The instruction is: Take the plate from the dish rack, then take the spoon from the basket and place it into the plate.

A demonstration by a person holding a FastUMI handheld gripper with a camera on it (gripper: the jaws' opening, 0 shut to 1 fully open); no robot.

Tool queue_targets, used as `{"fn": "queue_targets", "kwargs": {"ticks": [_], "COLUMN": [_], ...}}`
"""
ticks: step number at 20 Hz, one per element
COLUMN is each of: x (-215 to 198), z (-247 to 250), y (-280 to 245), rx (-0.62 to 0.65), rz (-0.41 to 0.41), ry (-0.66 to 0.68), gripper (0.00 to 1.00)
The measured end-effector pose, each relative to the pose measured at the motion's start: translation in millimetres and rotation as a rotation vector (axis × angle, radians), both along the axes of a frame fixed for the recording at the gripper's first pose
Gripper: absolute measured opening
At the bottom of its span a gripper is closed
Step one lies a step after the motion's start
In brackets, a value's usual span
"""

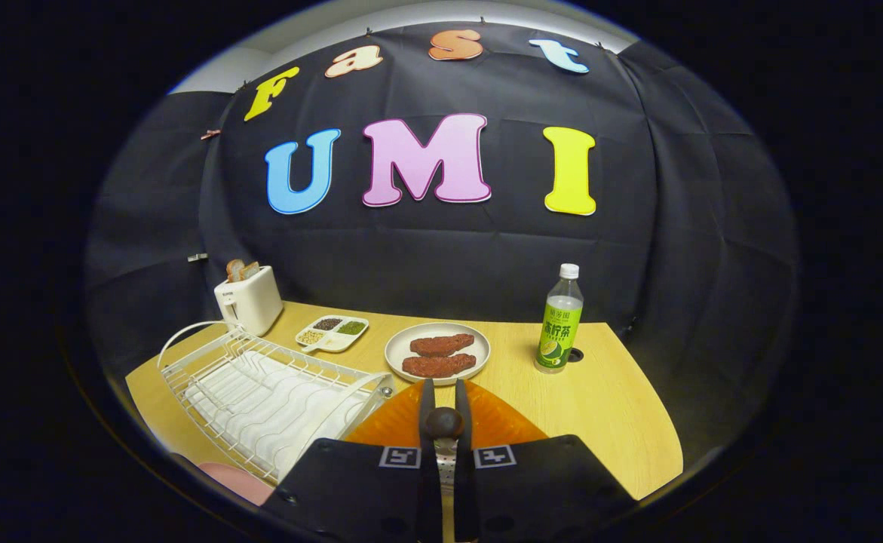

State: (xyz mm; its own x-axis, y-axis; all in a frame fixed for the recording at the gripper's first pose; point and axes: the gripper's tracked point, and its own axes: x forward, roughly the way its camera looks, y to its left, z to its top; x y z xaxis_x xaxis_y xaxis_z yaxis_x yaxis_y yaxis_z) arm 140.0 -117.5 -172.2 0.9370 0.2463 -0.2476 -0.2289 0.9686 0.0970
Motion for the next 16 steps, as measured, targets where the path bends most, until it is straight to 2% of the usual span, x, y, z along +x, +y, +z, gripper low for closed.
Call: {"fn": "queue_targets", "kwargs": {"ticks": [4, 9, 12, 16], "x": [-26.9, -79.4, -109.9, -148.1], "z": [33.8, 75.2, 93.1, 92.1], "y": [0.8, 16.3, 39.4, 90.6], "rx": [0.033, 0.032, 0.030, 0.055], "rz": [0.062, 0.167, 0.204, 0.257], "ry": [0.005, -0.006, -0.024, 0.003], "gripper": [0.10, 0.10, 0.10, 0.10]}}
